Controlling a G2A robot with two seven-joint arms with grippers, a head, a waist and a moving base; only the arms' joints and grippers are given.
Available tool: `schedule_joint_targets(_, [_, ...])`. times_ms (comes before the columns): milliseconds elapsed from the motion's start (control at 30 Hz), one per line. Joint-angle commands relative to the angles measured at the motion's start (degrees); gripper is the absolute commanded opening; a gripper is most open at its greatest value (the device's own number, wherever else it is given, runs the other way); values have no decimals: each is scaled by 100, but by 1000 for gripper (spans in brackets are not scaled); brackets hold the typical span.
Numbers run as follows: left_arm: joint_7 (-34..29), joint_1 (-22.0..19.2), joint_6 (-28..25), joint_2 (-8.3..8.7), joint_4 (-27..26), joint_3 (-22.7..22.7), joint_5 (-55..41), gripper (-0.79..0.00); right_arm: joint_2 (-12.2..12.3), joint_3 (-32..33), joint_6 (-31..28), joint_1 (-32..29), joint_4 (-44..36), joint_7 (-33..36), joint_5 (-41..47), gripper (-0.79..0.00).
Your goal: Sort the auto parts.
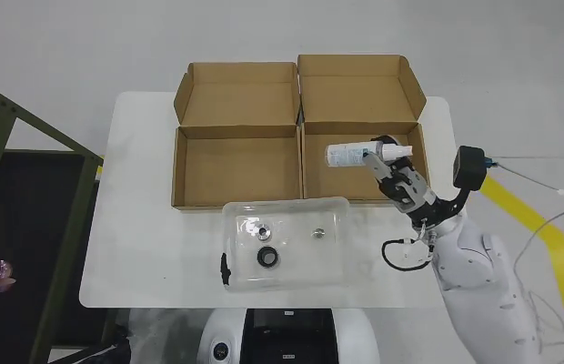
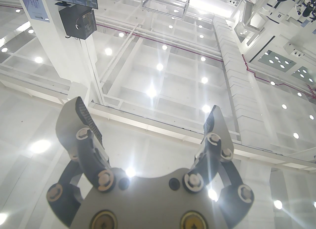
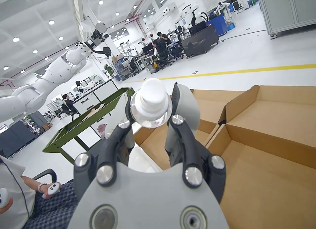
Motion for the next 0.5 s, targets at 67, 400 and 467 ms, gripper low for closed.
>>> schedule_joint_targets(67, [0, 0, 0, 0, 0, 0, 0, 0, 4, 48, 19, -38, -103, 12, -1, -785])
schedule_joint_targets(400, [0, 0, 0, 0, 0, 0, 0, 0, 7, 100, -145, -102, -246, -119, -359, -785])
schedule_joint_targets(467, [0, 0, 0, 0, 0, 0, 0, 0, 6, 63, -150, -93, -238, -90, -494, -785])
